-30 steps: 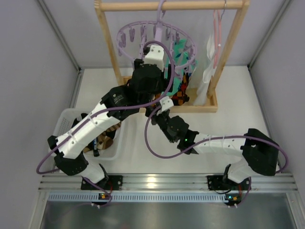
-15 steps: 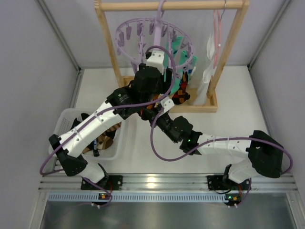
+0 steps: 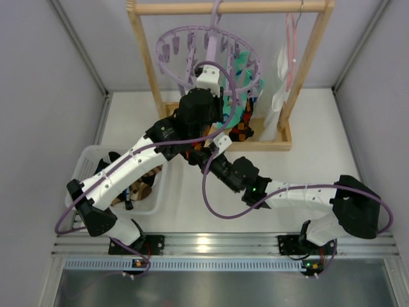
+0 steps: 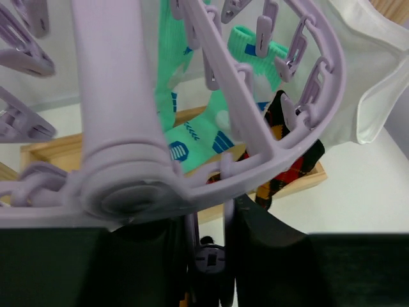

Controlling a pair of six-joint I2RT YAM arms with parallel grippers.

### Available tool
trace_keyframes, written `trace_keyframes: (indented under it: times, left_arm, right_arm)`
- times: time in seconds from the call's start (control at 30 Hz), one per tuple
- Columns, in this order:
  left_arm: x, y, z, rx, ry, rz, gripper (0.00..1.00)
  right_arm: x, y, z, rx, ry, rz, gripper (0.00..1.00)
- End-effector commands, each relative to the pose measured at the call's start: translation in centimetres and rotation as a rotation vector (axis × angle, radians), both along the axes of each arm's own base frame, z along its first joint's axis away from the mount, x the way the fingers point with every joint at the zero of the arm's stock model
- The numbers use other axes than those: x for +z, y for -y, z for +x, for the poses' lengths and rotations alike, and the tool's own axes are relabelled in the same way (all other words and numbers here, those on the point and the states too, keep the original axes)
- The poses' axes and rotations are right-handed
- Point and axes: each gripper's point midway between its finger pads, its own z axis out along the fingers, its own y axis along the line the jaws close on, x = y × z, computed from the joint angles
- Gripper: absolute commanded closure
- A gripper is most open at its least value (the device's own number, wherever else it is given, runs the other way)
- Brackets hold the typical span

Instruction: Remove the socks clipped to the hanger

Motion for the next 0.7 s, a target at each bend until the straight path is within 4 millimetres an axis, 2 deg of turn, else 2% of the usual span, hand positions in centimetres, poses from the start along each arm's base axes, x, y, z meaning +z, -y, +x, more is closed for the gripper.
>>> trace_keyframes:
  times: [0.0, 0.07, 0.13, 0.2, 0.23, 0.33, 0.43, 0.63, 0.67]
  left_arm:
    - [3.8, -0.1, 0.1, -0.004, 0.092, -0.091, 0.73]
    - [3.7, -0.1, 0.2, -0.001, 0.092, -0.088, 0.84]
    - [3.6, -0.1, 0.2, 0.003, 0.090, -0.082, 0.90]
    - [3.6, -0.3, 0.3, 0.010, 0.094, -0.079, 1.00]
    - [3.6, -0.3, 0.3, 0.012, 0.095, -0.077, 1.00]
    - [3.8, -0.5, 0.3, 0.018, 0.099, -0.073, 1.00]
    - [3.8, -0.6, 0.4, 0.022, 0.101, -0.066, 1.00]
    - [3.8, -0.1, 0.2, -0.005, 0.095, -0.076, 1.00]
    - [3.6, 0.1, 0.1, -0.014, 0.089, -0.079, 0.94]
  right_arm:
    - [1.4, -0.4, -1.4, 0.049, 0.031, 0.043, 1.00]
    - [1.3, -0.3, -1.5, 0.050, 0.030, 0.045, 1.00]
    - [1.1, 0.0, -1.5, 0.041, 0.027, 0.045, 1.00]
    - [0.3, 0.6, -1.4, 0.025, 0.013, 0.037, 1.00]
    - [0.1, 0.9, -1.5, 0.020, 0.011, 0.038, 1.00]
    - [-2.9, 2.4, -1.8, -0.002, -0.033, 0.019, 1.00]
    - [-4.7, 3.8, -2.2, -0.014, -0.063, 0.012, 1.00]
    - [-6.1, 6.0, -2.3, -0.059, -0.084, 0.002, 1.00]
    - [-6.1, 6.1, -2.2, -0.069, -0.087, -0.005, 1.00]
